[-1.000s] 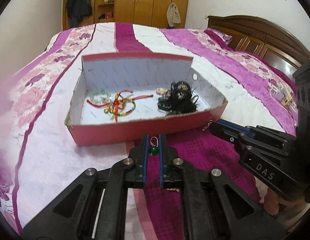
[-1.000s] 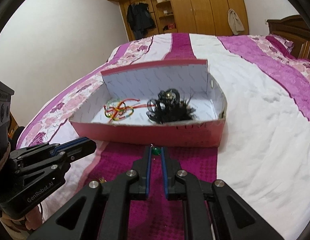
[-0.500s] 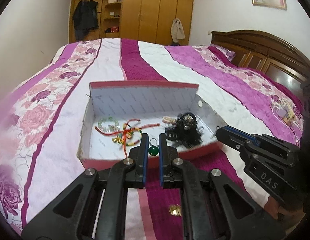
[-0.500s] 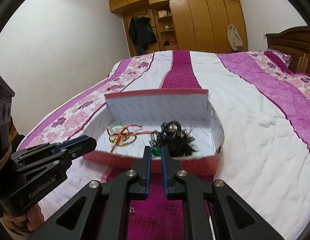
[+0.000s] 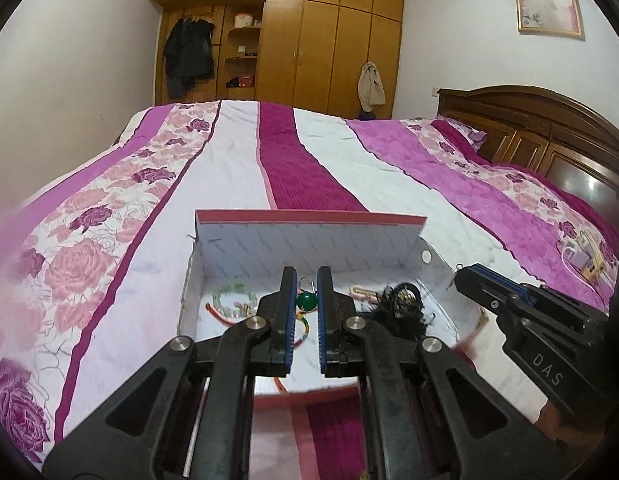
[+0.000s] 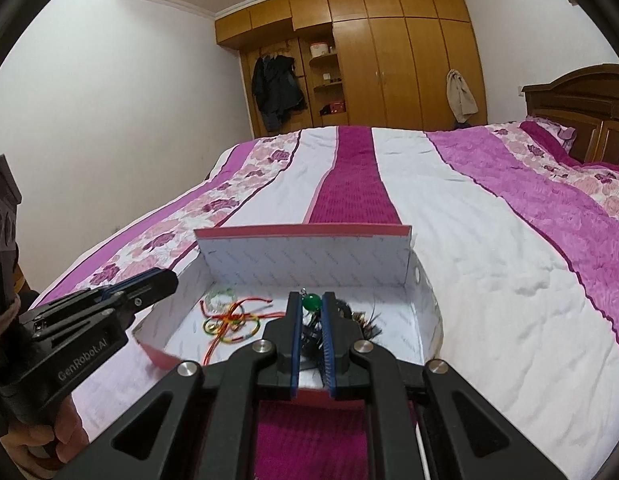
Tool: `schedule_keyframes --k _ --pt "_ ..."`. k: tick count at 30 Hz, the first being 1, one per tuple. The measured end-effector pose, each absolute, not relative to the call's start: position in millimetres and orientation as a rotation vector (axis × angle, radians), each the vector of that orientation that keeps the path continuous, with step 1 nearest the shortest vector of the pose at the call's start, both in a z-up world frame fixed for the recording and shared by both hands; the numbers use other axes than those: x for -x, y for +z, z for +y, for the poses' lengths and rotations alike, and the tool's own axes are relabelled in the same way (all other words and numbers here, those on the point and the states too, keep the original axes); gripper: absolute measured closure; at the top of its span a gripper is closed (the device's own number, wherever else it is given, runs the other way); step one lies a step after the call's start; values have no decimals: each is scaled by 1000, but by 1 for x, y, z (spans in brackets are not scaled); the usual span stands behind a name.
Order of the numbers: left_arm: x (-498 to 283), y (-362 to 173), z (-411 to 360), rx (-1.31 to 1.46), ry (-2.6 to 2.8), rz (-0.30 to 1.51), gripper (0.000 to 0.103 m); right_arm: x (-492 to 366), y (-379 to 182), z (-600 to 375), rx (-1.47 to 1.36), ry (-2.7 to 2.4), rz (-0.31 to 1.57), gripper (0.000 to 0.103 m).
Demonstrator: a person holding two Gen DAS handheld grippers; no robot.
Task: Organize jewelry
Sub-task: 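Carry both green earrings into the pink box and open both tools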
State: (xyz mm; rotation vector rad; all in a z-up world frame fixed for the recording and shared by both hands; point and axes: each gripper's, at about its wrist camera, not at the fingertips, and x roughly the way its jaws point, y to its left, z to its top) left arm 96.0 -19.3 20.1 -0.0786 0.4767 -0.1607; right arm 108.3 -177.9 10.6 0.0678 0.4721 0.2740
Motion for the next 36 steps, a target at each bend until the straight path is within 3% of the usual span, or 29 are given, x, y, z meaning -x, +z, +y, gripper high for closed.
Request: schedule_keyframes --k 32,36 --pt "-154 -27 -10 122 -89 597 102 -170 -28 -176 -51 199 556 91" --pt "-154 -27 -9 122 -81 606 97 -172 -29 -176 -53 205 572 88"
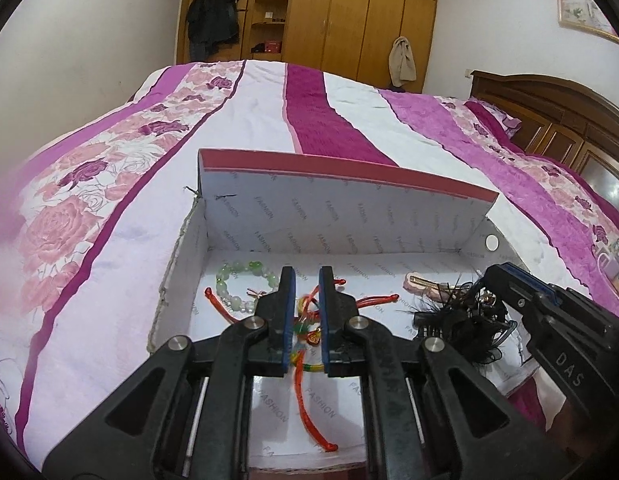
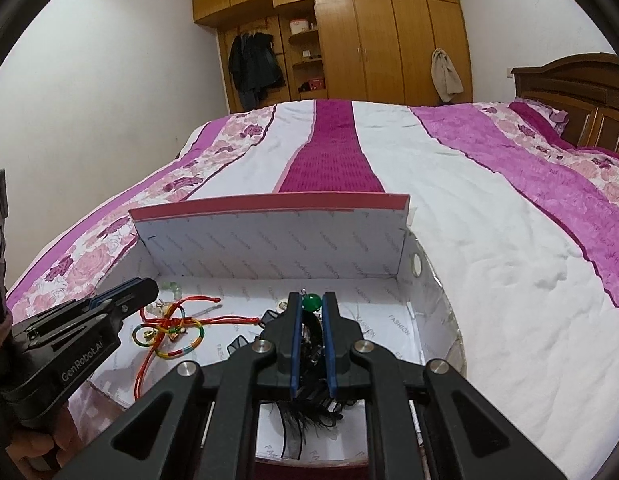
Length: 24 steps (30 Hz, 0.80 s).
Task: Organize jewelry
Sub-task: 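Carry both green earrings into the pink box and open both tools, then withdraw both tools and move the left tool to the gold pearl pendant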
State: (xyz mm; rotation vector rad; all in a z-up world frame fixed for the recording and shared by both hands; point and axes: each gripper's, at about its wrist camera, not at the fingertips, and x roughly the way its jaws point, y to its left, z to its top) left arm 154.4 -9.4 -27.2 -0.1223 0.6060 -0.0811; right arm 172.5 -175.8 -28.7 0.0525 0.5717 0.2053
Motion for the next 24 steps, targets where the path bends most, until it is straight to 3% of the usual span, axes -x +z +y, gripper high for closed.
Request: schedule_keyframes --k 2,4,24 --pt "-154 -26 -9 124 -80 611 86 -173 -29 -176 -61 213 581 76" --pt "-151 -24 -8 122 -75 604 83 -174 -28 -178 -72 218 589 68" --pt "-104 6 4 138 -87 593 81 -131 3 -192 -136 243 574 65"
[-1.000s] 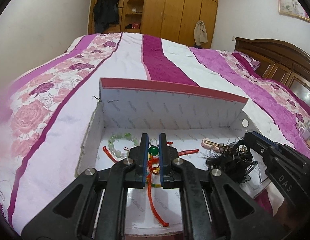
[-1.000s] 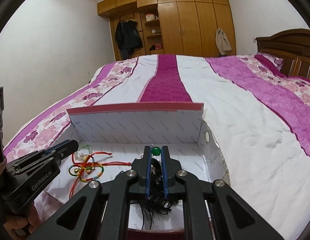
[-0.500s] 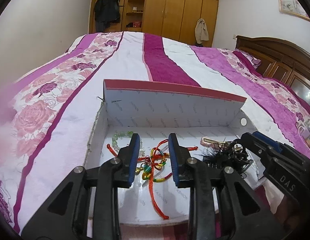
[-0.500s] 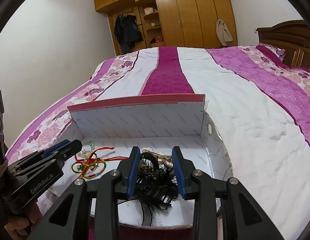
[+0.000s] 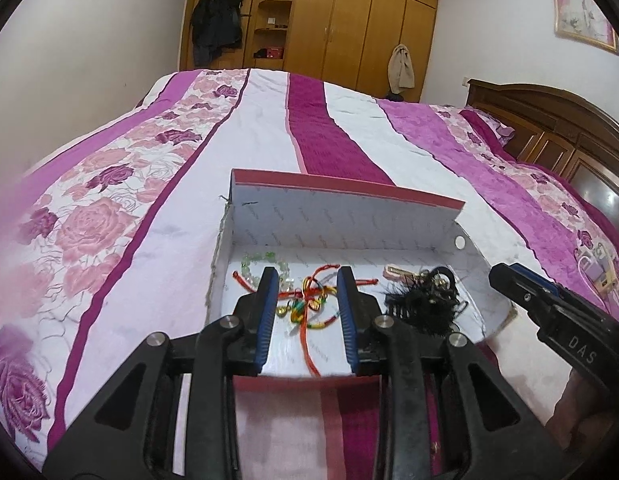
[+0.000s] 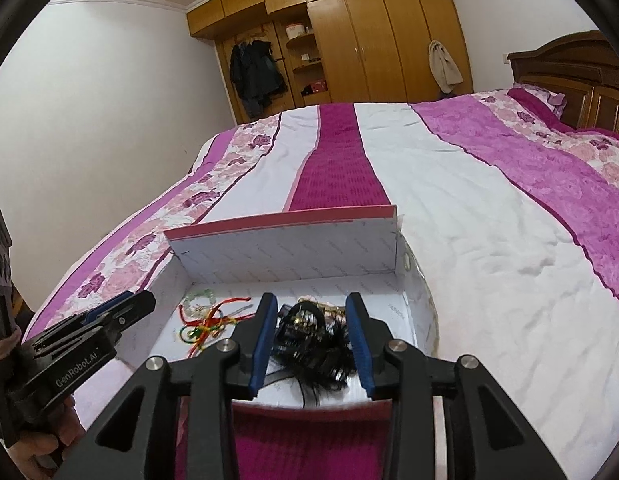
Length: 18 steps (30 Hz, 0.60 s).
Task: Organize jewelry
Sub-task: 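Withdraw both tools and move the left tool to the gold pearl pendant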
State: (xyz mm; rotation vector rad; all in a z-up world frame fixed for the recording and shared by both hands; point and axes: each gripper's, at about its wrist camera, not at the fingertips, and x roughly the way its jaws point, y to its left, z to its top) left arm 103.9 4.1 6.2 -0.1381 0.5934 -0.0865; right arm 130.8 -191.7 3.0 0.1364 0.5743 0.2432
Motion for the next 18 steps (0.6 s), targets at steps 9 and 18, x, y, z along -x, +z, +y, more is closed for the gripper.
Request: schedule_keyframes --k 9,18 --pt "-79 9 -2 146 -147 646 81 -99 4 -190 -109 268 626 65" --pt "-54 -2 -6 172 -196 730 81 -71 -6 -188 -87 288 690 65"
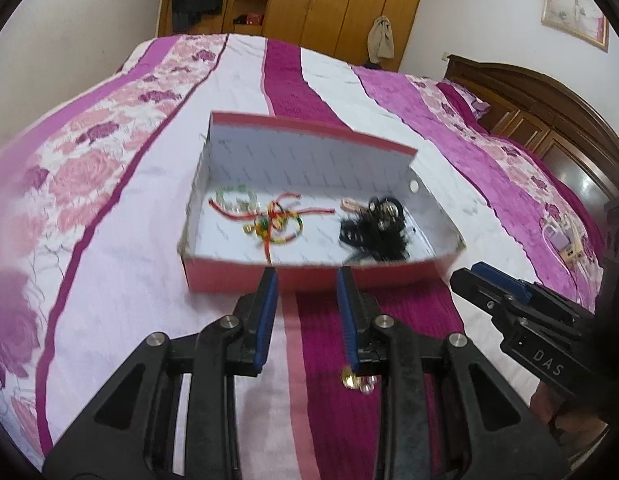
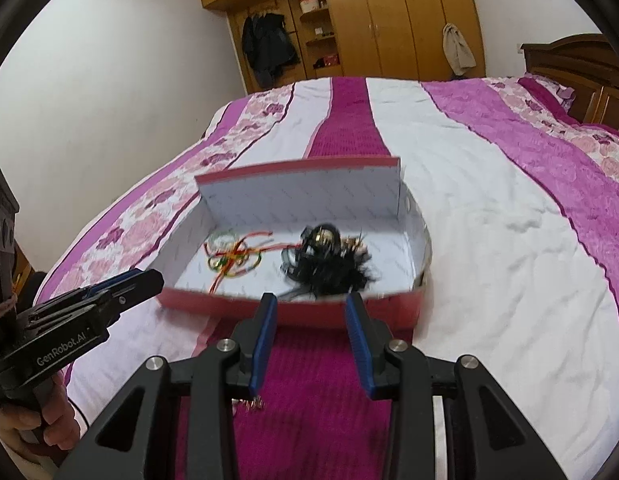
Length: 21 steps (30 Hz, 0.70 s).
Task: Organize jewelry
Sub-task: 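Withdraw both tools and move the left tool to the gold pearl pendant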
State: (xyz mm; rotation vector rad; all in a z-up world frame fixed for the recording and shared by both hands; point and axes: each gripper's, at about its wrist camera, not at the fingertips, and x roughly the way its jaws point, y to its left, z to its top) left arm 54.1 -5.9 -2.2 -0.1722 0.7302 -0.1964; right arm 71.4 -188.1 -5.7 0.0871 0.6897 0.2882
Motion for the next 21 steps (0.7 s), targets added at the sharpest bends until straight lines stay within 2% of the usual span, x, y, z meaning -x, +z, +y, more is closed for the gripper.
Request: schedule_keyframes --k 21 --pt "-39 -39 -45 68 -304 904 82 -36 -16 -195 -77 272 725 65"
